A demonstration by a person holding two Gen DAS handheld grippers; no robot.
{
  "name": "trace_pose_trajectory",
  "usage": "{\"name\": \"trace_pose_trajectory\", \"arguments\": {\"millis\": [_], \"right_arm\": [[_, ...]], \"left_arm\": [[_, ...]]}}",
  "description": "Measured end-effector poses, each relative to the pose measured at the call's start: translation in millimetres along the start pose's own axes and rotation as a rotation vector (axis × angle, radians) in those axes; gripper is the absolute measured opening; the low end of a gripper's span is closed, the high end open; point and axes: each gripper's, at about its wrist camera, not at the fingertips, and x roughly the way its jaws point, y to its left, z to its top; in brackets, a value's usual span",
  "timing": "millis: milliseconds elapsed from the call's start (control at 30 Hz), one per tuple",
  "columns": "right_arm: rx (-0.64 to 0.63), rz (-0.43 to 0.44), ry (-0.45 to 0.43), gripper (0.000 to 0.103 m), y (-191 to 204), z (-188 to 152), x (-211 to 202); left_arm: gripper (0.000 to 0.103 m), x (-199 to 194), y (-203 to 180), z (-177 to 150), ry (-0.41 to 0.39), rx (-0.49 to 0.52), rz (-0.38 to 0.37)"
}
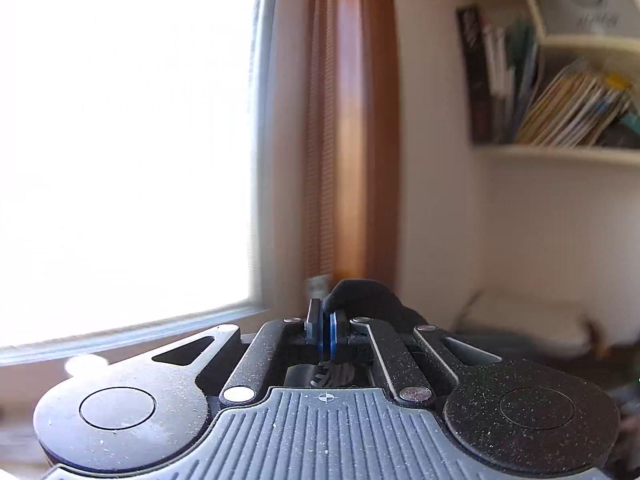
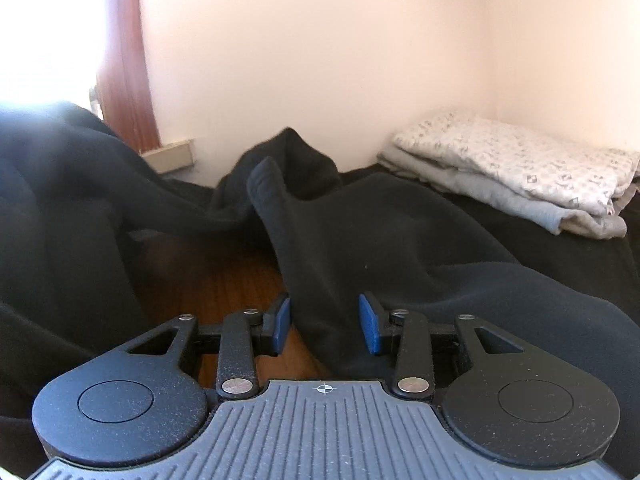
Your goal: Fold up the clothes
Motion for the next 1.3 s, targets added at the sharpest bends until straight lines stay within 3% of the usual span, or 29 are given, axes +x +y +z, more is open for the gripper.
{"name": "trace_pose_trajectory", "arguments": {"millis": [167, 333, 500, 533, 567, 633, 733, 867, 900, 967, 1000, 1033, 1067, 1200, 1300], "right_arm": [[-0.058, -0.013, 0.026, 0.041, 7.3, 1.7, 5.2], [-0.053, -0.01, 0.0, 0.045, 4.6, 4.4, -1.3], [-0.108, -0.03, -0.05, 0.047, -0.6, 24.3, -24.0], [-0.136, -0.032, -0.034, 0.053, -0.3, 29.3, -24.2], [-0.169, -0.031, -0.009, 0.06, 0.6, 33.8, -22.7], [-0.218, -0.008, 0.056, 0.064, 1.5, 39.6, -13.7], [-0.255, 0.037, 0.126, 0.064, 3.8, 41.3, 2.6], [-0.31, 0.023, 0.192, 0.063, 18.4, 37.6, 21.7], [-0.342, 0.0, 0.211, 0.062, 23.1, 35.7, 27.2], [-0.411, -0.069, 0.237, 0.044, 32.0, 32.0, 37.3], [-0.436, -0.107, 0.24, 0.041, 33.8, 31.4, 40.3], [-0.437, -0.113, 0.241, 0.03, 32.5, 33.2, 39.9], [-0.429, -0.109, 0.24, 0.012, 29.9, 36.0, 37.7], [-0.422, -0.188, 0.123, 0.008, 16.5, 63.5, 9.9], [-0.393, -0.294, 0.026, 0.007, -6.4, 94.0, -14.8]], "left_arm": [[0.008, 18.1, 3.0, -36.9, 0.119, -0.009, -0.03], [0.048, -3.0, 10.9, -71.0, 0.12, -0.025, -0.038], [0.059, -22.0, 30.6, -112.6, 0.127, -0.076, -0.053], [0.064, -23.6, 35.6, -122.4, 0.132, -0.091, -0.056], [0.065, -24.5, 40.7, -131.1, 0.139, -0.112, -0.062], [0.065, -23.5, 48.6, -146.5, 0.158, -0.161, -0.09], [0.065, -24.5, 54.8, -154.2, 0.165, -0.183, -0.129], [0.066, -37.3, 64.1, -149.0, 0.148, -0.211, -0.158], [0.066, -39.7, 66.2, -147.1, 0.144, -0.216, -0.157], [0.067, -41.7, 67.9, -144.5, 0.137, -0.218, -0.149], [0.067, -42.0, 67.1, -143.3, 0.134, -0.217, -0.146], [0.068, -42.4, 66.4, -142.2, 0.132, -0.215, -0.144], [0.068, -42.6, 65.8, -142.1, 0.129, -0.214, -0.144], [0.069, -43.5, 63.5, -143.7, 0.127, -0.212, -0.144], [0.07, -42.4, 63.9, -145.7, 0.129, -0.216, -0.137]]}}
